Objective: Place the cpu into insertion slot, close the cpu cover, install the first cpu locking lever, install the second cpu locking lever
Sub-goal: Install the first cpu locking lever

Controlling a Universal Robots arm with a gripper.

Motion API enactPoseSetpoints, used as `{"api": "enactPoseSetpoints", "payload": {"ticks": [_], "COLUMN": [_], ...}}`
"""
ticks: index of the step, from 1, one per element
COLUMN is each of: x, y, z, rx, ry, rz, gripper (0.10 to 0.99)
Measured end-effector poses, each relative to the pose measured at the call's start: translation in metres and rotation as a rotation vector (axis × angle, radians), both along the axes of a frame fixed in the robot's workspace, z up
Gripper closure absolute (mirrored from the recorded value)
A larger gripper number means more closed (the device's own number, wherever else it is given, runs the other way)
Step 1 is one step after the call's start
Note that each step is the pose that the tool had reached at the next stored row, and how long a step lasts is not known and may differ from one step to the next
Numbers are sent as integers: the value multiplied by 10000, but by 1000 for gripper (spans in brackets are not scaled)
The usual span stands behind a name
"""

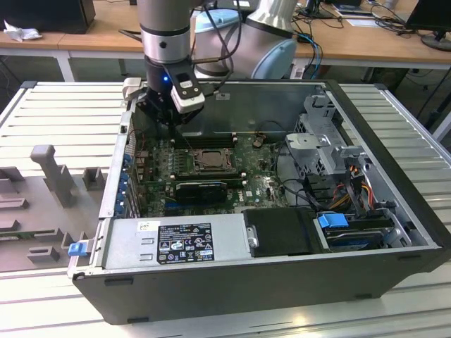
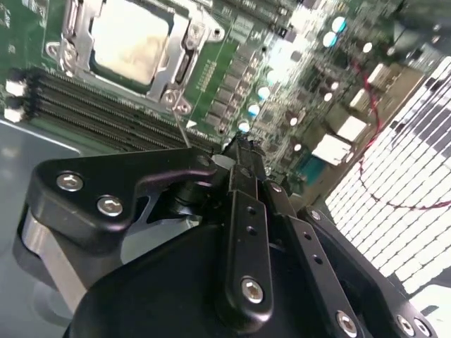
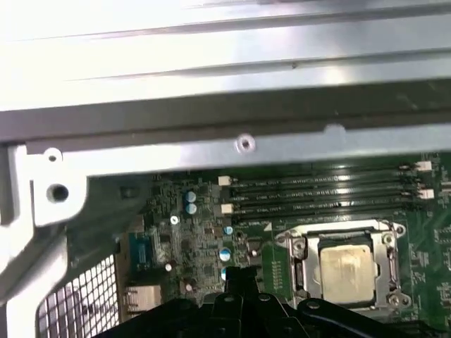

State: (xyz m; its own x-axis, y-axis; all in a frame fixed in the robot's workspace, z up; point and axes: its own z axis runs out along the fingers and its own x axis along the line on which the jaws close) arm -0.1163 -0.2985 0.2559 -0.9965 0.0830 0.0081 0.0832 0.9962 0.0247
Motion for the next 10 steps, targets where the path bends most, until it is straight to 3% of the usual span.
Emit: {"api": "enactPoseSetpoints", "payload": {"ticks": [4, 10], "x": [-18, 160], "y": [101, 113], "z": [-27, -28], "rx": [0, -5], "ry": [0, 0], "rz": [5, 4], "gripper": [980, 980]}}
